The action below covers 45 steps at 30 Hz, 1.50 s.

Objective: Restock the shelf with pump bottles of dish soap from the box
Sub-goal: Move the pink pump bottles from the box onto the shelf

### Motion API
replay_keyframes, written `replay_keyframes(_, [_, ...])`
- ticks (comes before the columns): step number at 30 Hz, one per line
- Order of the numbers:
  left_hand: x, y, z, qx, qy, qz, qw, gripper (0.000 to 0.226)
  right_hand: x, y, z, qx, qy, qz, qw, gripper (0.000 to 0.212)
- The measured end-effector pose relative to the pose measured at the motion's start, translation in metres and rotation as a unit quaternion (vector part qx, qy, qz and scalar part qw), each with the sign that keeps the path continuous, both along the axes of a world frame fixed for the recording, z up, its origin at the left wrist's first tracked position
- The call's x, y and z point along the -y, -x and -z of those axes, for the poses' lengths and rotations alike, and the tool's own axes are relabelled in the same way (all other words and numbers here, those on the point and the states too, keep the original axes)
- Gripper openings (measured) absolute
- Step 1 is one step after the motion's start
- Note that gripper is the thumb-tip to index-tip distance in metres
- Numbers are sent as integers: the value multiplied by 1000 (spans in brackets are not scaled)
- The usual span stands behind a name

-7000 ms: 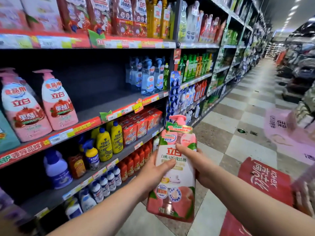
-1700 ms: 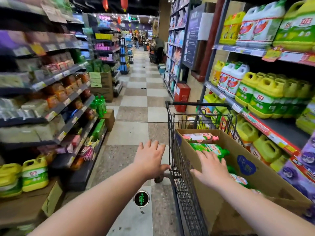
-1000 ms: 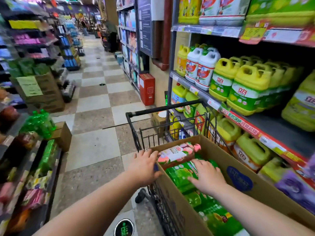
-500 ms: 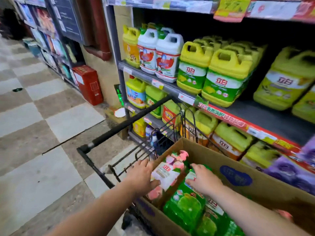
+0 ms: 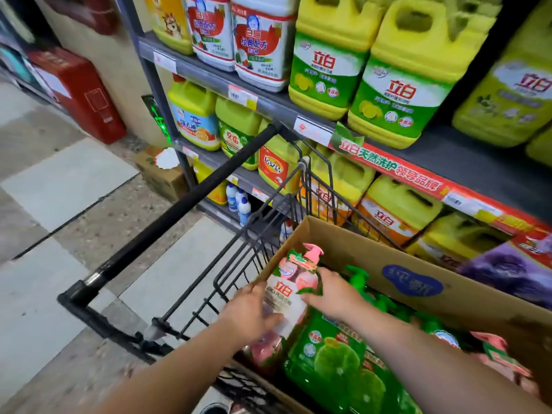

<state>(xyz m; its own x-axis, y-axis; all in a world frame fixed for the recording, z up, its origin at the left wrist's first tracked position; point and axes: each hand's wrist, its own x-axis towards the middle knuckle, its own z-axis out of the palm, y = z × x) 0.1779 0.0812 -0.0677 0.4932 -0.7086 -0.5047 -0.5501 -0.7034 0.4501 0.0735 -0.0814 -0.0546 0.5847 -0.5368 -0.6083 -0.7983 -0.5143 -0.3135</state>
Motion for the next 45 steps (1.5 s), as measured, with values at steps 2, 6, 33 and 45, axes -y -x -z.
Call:
replay_keyframes(2, [0, -5, 4, -4, 9, -11, 1000, 78, 6, -13, 13, -4, -24, 34, 999, 81])
replay_keyframes(6, [3, -7, 10, 32, 12, 4, 999, 81, 20, -36, 29, -33, -63, 110, 991, 92])
replay_keyframes(33, [1, -9, 20, 31, -9, 5, 999, 103, -14, -31, 41, 257, -298, 434, 810, 59])
replay_keyframes(45, [0, -14, -6, -283, 159, -157, 933, 76, -16, -11, -22, 386, -241, 325, 829, 77])
